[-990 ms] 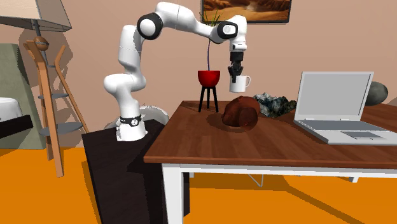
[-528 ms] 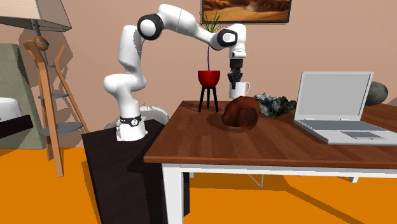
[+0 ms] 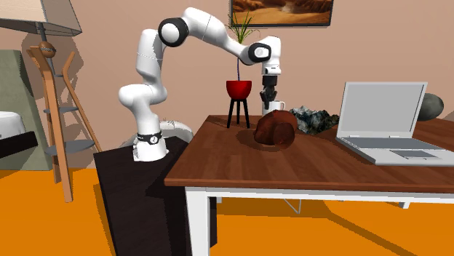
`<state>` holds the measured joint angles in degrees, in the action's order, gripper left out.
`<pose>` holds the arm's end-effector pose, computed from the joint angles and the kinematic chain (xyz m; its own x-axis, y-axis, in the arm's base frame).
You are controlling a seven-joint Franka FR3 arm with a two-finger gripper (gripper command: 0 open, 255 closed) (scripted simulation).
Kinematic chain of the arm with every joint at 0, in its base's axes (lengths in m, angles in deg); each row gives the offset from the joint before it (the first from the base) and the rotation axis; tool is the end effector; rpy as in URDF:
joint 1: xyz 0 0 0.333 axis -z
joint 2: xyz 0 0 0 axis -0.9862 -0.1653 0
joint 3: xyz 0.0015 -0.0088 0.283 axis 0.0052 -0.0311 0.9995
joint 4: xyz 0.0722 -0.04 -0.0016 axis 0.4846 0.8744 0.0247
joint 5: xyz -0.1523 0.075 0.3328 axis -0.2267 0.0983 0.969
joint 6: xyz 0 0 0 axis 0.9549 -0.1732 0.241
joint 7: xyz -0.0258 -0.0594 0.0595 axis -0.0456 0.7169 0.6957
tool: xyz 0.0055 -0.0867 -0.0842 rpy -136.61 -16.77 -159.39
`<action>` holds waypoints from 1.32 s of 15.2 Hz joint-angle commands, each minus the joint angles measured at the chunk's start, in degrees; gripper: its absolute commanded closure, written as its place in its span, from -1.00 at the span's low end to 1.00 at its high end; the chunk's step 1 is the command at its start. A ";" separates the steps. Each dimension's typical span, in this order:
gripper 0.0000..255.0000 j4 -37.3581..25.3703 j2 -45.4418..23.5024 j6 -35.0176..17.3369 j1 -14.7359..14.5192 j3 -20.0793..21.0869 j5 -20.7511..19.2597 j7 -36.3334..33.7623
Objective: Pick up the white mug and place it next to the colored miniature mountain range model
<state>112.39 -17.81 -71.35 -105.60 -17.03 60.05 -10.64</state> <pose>0.3469 0.5055 0.3872 0.9958 0.0903 -0.0121 0.0904 -0.9959 0.0053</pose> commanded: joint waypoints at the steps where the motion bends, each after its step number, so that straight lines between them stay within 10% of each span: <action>1: 1.00 1.03 -0.48 -1.48 -0.08 -0.15 -0.37 -0.28; 18: 1.00 4.73 -3.30 -7.53 -0.61 -1.12 -2.43 -1.57; 19: -1.00 4.73 -3.30 -7.53 -0.61 -1.12 -2.43 -1.56; 20: -1.00 4.75 -3.28 -7.53 -0.60 -1.12 -2.42 -1.56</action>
<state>117.14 -21.09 -78.87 -106.20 -18.14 57.63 -12.20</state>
